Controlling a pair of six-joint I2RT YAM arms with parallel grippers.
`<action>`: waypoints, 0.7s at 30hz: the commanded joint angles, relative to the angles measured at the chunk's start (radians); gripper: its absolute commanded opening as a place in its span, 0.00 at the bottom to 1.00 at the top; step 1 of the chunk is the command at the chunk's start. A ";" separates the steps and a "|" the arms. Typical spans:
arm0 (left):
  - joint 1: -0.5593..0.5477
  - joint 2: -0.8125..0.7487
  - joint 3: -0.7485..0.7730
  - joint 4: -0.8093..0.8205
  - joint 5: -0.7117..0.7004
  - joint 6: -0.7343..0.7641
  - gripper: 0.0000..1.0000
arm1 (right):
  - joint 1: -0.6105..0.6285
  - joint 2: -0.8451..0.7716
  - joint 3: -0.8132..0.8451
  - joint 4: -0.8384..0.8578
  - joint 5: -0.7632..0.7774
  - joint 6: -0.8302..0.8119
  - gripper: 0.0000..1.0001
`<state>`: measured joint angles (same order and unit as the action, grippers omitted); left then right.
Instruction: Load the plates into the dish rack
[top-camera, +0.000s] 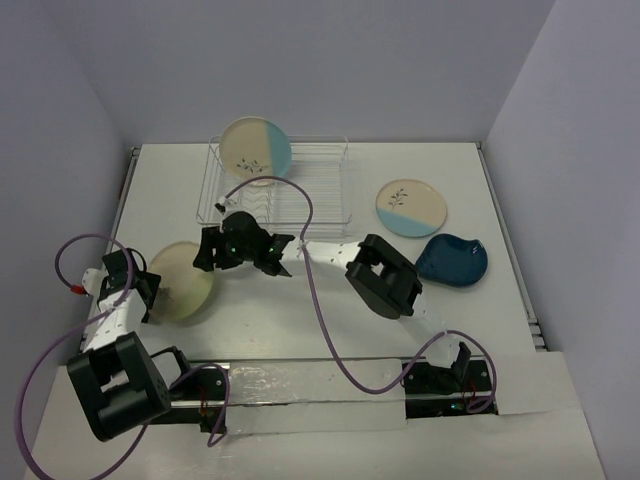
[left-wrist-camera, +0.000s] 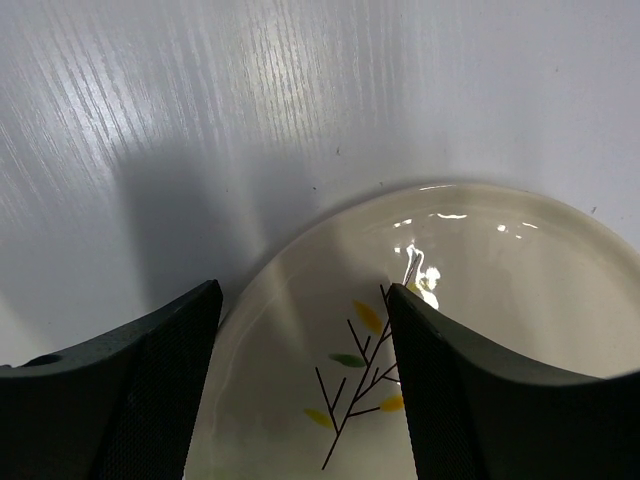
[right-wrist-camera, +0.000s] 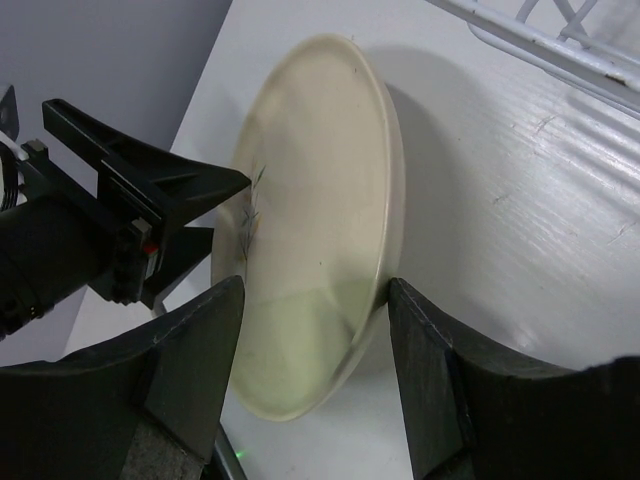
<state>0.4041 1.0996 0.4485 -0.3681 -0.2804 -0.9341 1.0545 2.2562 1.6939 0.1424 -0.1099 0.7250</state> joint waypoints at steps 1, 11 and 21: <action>-0.010 -0.005 -0.032 -0.009 0.130 -0.025 0.74 | 0.050 -0.015 0.047 0.185 -0.201 0.079 0.64; -0.010 -0.063 -0.058 0.002 0.150 -0.028 0.74 | 0.067 0.033 0.094 0.220 -0.266 0.101 0.56; -0.008 -0.107 -0.079 0.009 0.156 -0.029 0.74 | 0.094 0.107 0.191 0.174 -0.313 0.113 0.50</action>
<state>0.4144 0.9908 0.3959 -0.3413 -0.3097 -0.9442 1.0366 2.3239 1.8202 0.2318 -0.2088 0.7722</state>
